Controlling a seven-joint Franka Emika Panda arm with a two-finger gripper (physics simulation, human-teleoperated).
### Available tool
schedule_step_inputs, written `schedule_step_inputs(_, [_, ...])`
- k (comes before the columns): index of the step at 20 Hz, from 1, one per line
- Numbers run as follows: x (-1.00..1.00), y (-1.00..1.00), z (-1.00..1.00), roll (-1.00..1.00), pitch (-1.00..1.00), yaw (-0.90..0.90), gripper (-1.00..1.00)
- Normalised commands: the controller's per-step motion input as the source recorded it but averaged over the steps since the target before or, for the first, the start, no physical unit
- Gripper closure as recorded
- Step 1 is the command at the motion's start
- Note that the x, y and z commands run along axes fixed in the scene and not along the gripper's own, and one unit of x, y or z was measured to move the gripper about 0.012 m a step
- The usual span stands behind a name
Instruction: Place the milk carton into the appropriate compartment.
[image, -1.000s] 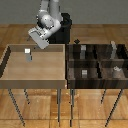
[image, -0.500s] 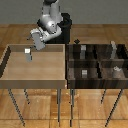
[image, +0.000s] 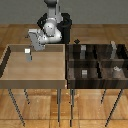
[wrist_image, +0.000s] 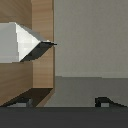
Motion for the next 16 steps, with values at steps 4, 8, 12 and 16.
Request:
schedule_step_inputs(4, [0.00, 0.00, 0.00, 0.00, 0.00, 0.00, -1.00])
schedule_step_inputs(8, [0.00, 0.00, -0.50, 0.00, 0.00, 0.00, -1.00])
schedule_step_inputs(12, [0.00, 0.00, -1.00, 0.00, 0.00, 0.00, -1.00])
schedule_step_inputs(16, [0.00, 0.00, -0.50, 0.00, 0.00, 0.00, -1.00])
